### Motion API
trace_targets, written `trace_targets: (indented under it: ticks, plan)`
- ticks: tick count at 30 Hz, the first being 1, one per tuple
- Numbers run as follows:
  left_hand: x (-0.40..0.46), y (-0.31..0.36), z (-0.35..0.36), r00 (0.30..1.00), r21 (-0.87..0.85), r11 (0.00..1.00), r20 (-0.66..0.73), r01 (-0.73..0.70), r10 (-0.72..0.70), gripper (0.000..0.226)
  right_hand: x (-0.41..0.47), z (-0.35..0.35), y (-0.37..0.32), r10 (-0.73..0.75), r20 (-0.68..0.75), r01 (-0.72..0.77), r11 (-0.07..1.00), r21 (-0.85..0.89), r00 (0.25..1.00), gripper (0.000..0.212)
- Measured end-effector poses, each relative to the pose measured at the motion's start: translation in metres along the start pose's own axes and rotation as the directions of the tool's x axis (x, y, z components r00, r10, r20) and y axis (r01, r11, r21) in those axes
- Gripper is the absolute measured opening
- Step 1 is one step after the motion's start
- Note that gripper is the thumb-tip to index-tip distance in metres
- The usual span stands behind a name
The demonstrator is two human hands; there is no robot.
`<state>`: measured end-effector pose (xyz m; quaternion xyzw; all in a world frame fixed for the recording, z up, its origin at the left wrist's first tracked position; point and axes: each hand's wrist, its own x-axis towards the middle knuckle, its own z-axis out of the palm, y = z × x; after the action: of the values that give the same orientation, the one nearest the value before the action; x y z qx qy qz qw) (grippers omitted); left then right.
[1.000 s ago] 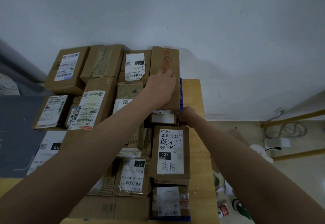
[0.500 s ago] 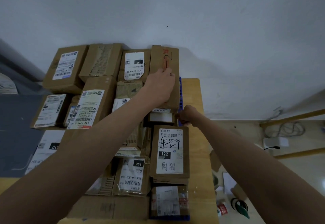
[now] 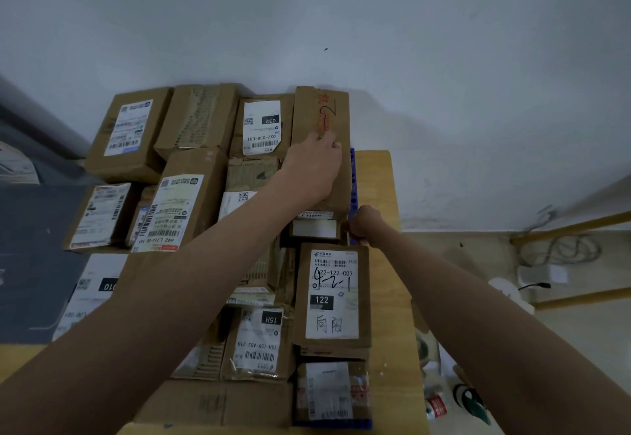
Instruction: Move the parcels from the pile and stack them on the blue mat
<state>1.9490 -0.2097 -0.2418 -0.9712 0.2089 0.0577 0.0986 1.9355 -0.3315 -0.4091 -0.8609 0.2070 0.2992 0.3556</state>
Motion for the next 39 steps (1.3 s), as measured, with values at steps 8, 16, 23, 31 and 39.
trace_targets:
  ticks: [8,16,23,31,39]
  plan:
    - [-0.001,0.0,-0.003,1.0,0.0,1.0,0.024,0.012,-0.012,0.065,-0.005,0.0,-0.004,-0.03,0.01,0.031,0.994,-0.101,0.999,0.03]
    - [-0.001,0.002,-0.003,1.0,-0.004,1.0,0.017,0.018,-0.018,0.064,-0.009,-0.011,0.006,-0.007,-0.016,0.007,0.999,-0.046,1.0,0.029]
    - [-0.002,0.001,-0.002,1.0,-0.017,1.0,0.001,0.013,-0.013,0.059,-0.01,-0.013,0.01,-0.007,-0.003,0.007,0.999,0.039,1.0,0.032]
    - [-0.002,0.001,-0.001,1.0,-0.005,1.0,0.024,0.017,-0.016,0.063,-0.03,-0.018,0.026,0.049,0.148,-0.088,0.96,0.265,0.988,0.033]
    - [-0.003,0.002,-0.002,1.0,-0.014,1.0,0.027,0.014,-0.014,0.062,-0.051,-0.009,0.035,0.062,0.413,-0.163,0.963,0.215,0.909,0.037]
